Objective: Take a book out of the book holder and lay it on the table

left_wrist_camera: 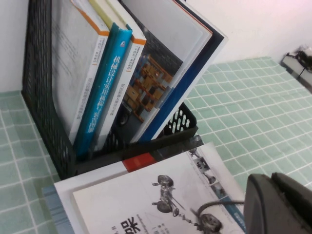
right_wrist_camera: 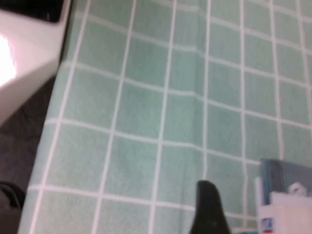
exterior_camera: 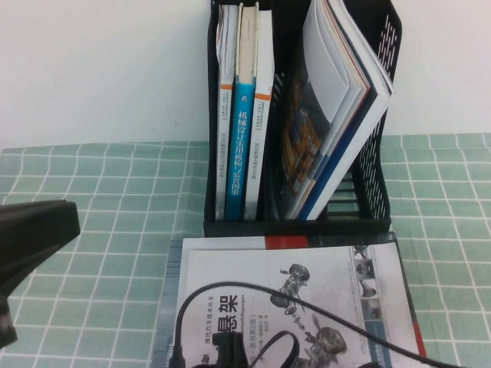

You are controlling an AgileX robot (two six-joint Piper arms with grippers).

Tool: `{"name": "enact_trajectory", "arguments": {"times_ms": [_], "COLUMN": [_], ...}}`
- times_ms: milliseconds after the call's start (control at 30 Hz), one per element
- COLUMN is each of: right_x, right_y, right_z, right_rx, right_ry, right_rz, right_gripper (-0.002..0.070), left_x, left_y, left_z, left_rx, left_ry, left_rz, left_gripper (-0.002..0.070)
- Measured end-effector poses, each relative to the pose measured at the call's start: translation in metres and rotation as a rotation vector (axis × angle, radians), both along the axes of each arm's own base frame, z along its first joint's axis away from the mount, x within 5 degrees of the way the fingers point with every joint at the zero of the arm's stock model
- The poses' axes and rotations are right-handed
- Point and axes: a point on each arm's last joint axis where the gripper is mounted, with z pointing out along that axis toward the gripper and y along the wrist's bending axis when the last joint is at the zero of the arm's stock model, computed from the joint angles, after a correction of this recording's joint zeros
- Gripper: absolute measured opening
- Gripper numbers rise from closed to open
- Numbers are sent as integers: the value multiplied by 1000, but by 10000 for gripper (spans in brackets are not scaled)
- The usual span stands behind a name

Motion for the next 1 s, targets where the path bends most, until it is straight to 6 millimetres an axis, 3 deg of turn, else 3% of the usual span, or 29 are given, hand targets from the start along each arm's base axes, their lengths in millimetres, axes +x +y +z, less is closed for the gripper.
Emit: {"name": "enact_trajectory", "arguments": {"times_ms": [100,233,300,467,567,667,800,900,1000], "right_x": [-1,-1,0,3,7,12,8,-4,-20], "right_y": [-4,-19,-33,-83,-123,-168,-222,-248,-267], "right_z": [19,60,88,154,182,194,190,186,183], "right_rx": [56,174,256,476,521,419,147,52,82], "right_ry": [-9,-81,-132,-272,-400,-502,-523,-442,-309], "right_rz": [-8,-59,-112,-321,-495,-710,-914,-897,-800], "right_gripper": [380,140,65,11,6,4,4,4,3], "left_x": [-1,-6,-11,-33,-47,-57,-61,-58,-50], "left_y": [1,10,18,46,60,69,69,61,51], "left_z": [0,4,7,16,15,6,-15,-36,-60], "left_rx": [22,46,67,84,67,60,52,54,62], "left_ry": [-24,-89,-144,-300,-355,-352,-289,-208,-154], "left_rz": [-7,8,25,92,114,119,91,51,25], "left_gripper": [-3,-3,-3,-3,-3,-3,-3,-3,-3]}}
